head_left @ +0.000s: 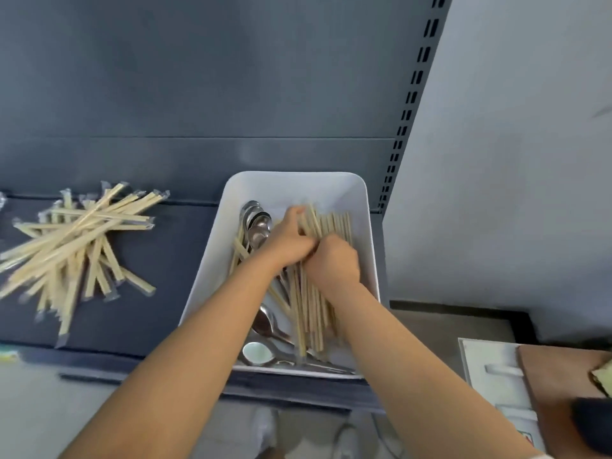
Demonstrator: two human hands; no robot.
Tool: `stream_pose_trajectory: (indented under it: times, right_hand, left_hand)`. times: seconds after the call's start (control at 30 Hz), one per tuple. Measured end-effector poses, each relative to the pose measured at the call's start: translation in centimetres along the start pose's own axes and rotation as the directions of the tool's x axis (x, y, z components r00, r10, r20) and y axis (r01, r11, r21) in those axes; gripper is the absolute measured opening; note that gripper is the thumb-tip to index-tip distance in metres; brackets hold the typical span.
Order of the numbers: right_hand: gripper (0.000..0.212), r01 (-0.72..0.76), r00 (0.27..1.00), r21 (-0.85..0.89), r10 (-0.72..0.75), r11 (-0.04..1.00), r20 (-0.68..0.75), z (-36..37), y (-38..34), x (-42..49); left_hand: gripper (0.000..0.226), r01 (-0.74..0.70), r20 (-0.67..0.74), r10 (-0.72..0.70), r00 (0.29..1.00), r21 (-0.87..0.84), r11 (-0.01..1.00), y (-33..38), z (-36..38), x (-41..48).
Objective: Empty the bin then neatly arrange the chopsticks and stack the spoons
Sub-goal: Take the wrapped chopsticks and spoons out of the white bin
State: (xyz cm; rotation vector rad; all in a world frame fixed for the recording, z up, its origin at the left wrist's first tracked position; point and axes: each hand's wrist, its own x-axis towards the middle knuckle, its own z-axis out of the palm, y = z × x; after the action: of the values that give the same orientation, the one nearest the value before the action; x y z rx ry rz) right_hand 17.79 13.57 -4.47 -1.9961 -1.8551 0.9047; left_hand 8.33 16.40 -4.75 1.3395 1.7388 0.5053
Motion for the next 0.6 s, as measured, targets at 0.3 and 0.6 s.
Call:
stream_pose_trajectory:
  times: [0.3, 0.6]
  right_hand:
    - [0.018, -0.054, 0.994, 0.345, 0.018, 0.937, 0.107, 0.0, -0.9, -0.3]
    - [0.036, -0.039, 0.996, 0.486, -0.006, 0.873, 0.091, 0.8, -1.1, -0.4]
  left_hand:
    - [0.038, 0.064, -0.101, -0.151, 0.983, -0.586, 0.808, -1.5, 0.5, -4.5]
    - [0.009, 0.085, -0.002, -0.135, 0.991, -0.765, 0.638, -1.7, -0.4, -5.2]
